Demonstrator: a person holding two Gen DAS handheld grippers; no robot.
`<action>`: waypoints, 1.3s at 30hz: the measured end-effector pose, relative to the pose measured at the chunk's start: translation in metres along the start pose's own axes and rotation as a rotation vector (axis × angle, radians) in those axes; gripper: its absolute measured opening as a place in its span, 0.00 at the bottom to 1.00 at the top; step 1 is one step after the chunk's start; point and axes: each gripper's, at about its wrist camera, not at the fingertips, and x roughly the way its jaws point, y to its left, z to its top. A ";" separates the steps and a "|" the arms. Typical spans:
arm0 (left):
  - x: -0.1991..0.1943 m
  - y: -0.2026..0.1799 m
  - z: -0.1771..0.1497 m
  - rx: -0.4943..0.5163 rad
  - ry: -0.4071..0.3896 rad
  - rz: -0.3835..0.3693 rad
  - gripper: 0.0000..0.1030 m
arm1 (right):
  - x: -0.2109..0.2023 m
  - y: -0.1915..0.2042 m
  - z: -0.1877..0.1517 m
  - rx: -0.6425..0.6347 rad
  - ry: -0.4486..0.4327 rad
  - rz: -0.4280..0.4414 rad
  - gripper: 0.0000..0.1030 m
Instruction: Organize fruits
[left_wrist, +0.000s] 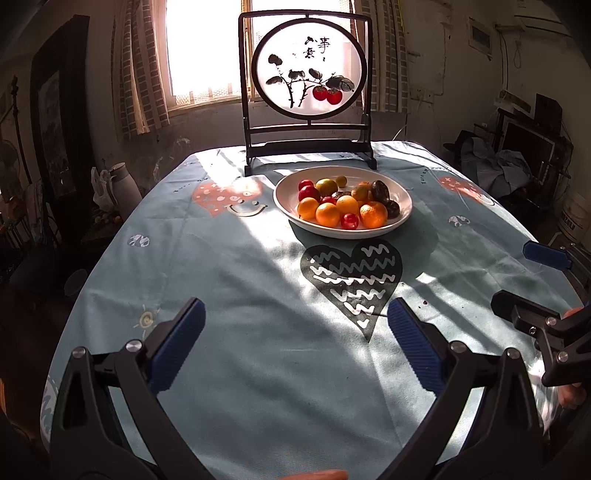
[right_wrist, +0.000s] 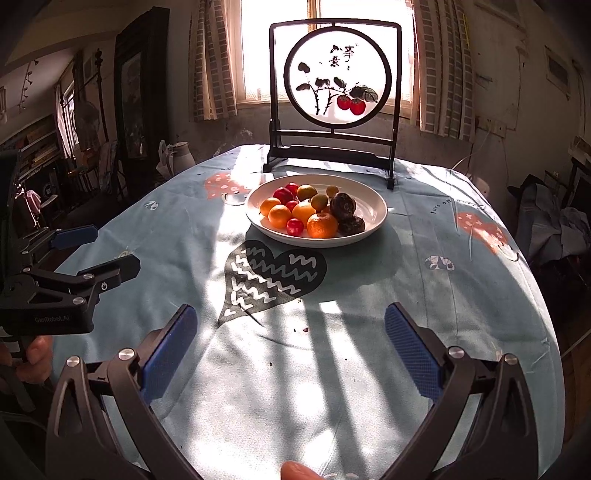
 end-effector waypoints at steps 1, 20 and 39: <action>0.000 0.000 0.000 -0.003 0.001 -0.002 0.98 | 0.001 0.000 0.000 0.000 0.001 0.000 0.99; 0.003 0.002 -0.001 -0.008 0.011 -0.005 0.98 | 0.006 0.004 0.001 -0.009 0.008 0.005 0.99; 0.006 0.000 -0.003 -0.009 0.015 -0.006 0.98 | 0.008 0.006 0.001 -0.013 0.010 0.011 0.99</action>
